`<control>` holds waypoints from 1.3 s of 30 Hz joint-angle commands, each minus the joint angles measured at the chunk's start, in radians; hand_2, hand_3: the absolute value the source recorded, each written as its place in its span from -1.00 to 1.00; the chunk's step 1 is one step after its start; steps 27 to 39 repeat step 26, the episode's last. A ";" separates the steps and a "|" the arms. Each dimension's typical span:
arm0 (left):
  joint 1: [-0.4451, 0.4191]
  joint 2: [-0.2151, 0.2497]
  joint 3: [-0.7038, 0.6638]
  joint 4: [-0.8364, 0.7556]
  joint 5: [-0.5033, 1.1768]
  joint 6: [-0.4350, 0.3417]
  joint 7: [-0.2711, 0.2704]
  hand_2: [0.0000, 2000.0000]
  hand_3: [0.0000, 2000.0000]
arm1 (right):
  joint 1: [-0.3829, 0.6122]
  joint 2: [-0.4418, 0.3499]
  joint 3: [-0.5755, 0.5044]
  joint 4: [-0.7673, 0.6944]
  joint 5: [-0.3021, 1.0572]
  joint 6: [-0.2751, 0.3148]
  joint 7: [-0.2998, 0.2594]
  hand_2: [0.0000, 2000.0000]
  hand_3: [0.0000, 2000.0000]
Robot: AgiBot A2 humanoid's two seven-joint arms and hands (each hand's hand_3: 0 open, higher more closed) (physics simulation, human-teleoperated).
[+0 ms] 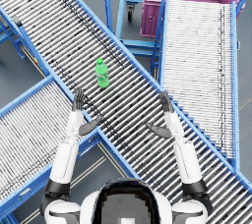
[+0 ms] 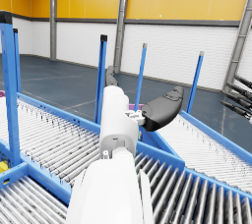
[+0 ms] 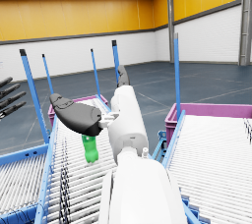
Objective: Pick up the oil and place it on the left assembly line, put the cola on the right, and keep Sprite still
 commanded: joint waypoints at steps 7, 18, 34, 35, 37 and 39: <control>0.000 0.000 0.000 0.000 0.000 0.000 0.000 -1.00 -1.00 | 0.000 0.000 0.000 0.000 0.000 0.000 0.000 -1.00 -1.00; 0.000 0.000 0.000 0.000 0.000 0.000 0.000 -1.00 -1.00 | 0.000 0.000 0.000 0.000 0.000 0.000 0.000 -1.00 -1.00; 0.000 0.000 0.000 0.000 0.000 0.000 0.000 -1.00 -1.00 | 0.000 0.000 0.000 0.000 0.000 0.000 0.000 -1.00 -1.00; 0.000 0.000 0.000 0.000 0.000 0.000 0.000 -1.00 -1.00 | 0.000 0.000 0.000 0.000 0.000 0.000 0.000 -1.00 -1.00; 0.000 0.000 0.000 0.000 0.000 0.000 0.000 -1.00 -1.00 | 0.000 0.000 0.000 0.000 0.000 0.000 0.000 -1.00 -1.00; 0.000 0.000 0.000 0.000 0.000 0.000 0.000 -1.00 -1.00 | 0.000 0.000 0.000 0.000 0.000 0.000 0.000 -1.00 -1.00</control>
